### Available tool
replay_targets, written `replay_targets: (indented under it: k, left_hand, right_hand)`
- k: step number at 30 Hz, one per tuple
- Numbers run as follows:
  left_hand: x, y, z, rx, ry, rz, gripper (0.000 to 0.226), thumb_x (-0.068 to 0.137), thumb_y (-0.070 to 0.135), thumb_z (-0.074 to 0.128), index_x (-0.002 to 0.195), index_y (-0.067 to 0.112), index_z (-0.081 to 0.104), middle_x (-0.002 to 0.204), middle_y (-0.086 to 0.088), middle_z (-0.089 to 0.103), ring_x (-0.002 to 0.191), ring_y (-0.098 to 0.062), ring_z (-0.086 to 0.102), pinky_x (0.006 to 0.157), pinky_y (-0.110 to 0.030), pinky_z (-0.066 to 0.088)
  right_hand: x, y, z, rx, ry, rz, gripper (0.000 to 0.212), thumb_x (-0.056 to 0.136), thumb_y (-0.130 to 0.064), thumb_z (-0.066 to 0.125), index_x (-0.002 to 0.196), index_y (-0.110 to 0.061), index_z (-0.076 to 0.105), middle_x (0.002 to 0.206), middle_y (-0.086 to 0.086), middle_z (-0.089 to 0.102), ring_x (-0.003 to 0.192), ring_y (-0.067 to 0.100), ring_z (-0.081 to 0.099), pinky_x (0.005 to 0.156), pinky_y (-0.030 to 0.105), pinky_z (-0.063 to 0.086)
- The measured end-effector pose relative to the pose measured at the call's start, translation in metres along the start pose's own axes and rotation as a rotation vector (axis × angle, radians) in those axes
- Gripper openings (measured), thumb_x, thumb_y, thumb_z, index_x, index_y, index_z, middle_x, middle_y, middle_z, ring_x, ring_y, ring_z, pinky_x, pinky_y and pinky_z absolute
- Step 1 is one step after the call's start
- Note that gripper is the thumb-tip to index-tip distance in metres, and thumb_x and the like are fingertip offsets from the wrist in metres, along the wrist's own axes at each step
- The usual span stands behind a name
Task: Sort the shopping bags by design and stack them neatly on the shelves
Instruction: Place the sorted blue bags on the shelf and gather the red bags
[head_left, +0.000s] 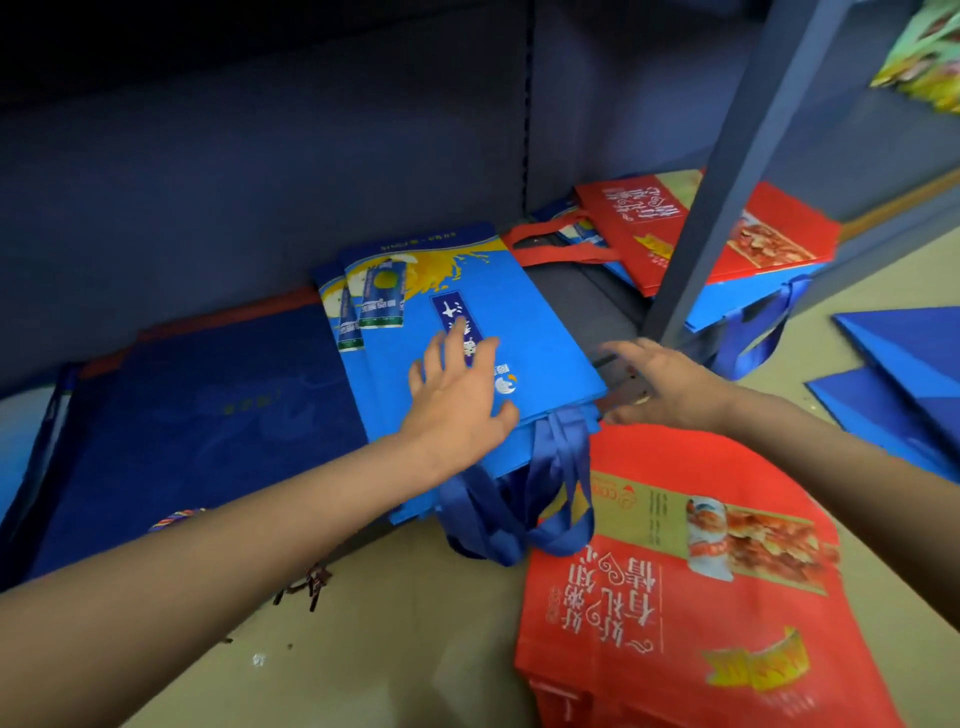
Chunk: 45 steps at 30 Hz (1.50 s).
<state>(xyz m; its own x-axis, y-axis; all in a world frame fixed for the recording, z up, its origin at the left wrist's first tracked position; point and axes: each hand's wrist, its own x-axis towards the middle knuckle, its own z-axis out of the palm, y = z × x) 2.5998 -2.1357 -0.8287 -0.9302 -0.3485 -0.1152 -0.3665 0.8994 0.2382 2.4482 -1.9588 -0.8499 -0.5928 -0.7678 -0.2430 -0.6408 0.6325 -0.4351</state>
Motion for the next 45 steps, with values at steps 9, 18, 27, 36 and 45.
replay_targets:
  k: [9, 18, 27, 36, 45]
  left_hand:
    - [0.047, 0.09, 0.033, 0.098, 0.097, 0.374, 0.054, 0.063, 0.021, 0.052, 0.113, 0.005, 0.062, 0.125, -0.018, 0.056, 0.11, -0.04, 0.054, 0.093, -0.052, 0.041]
    - [0.091, 0.108, 0.053, -0.029, 0.128, 0.113, 0.055, 0.088, 0.019, 0.05, 0.14, 0.017, 0.033, 0.149, -0.005, 0.023, 0.133, -0.028, 0.025, 0.107, -0.039, 0.022]
    - [0.075, 0.133, 0.066, -0.118, 0.264, 0.441, 0.049, 0.072, 0.019, 0.036, 0.115, 0.009, 0.057, 0.124, -0.011, 0.051, 0.107, -0.028, 0.045, 0.088, -0.043, 0.039]
    - [0.063, 0.222, 0.088, -0.002, 0.179, 0.72, 0.058, 0.069, 0.022, 0.033, 0.122, 0.008, 0.052, 0.127, -0.016, 0.052, 0.112, -0.029, 0.04, 0.084, -0.046, 0.047]
    - [0.027, 0.281, 0.14, 0.125, -0.275, 0.557, 0.057, 0.091, 0.031, 0.05, 0.145, 0.029, 0.03, 0.155, -0.008, 0.011, 0.138, -0.031, 0.014, 0.109, -0.047, 0.023]
  right_hand:
    - [-0.014, 0.095, -0.02, 1.136, 0.502, 0.525, 0.06, 0.085, -0.022, 0.069, 0.137, -0.021, 0.04, 0.107, 0.001, 0.048, 0.088, 0.021, 0.054, 0.08, 0.037, 0.048]
    - [0.075, 0.116, -0.028, 1.518, 0.915, 0.626, 0.084, 0.083, 0.002, 0.064, 0.147, -0.028, 0.019, 0.11, 0.001, 0.045, 0.087, 0.022, 0.058, 0.062, 0.029, 0.055]
    - [0.013, 0.189, -0.048, 1.382, 1.066, 0.724, 0.066, 0.087, 0.009, 0.05, 0.143, -0.017, 0.027, 0.127, -0.001, 0.045, 0.099, 0.017, 0.05, 0.087, 0.032, 0.047]
    - [-0.143, 0.237, -0.053, 1.428, 1.174, 0.795, 0.057, 0.085, 0.012, 0.047, 0.134, -0.012, 0.032, 0.12, 0.008, 0.056, 0.094, 0.024, 0.059, 0.081, 0.045, 0.053]
    - [-0.229, 0.206, 0.048, 0.768, 0.186, 0.933, 0.023, 0.084, -0.027, 0.069, 0.09, -0.006, 0.063, 0.078, 0.01, 0.067, 0.061, 0.021, 0.061, 0.053, 0.026, 0.048]
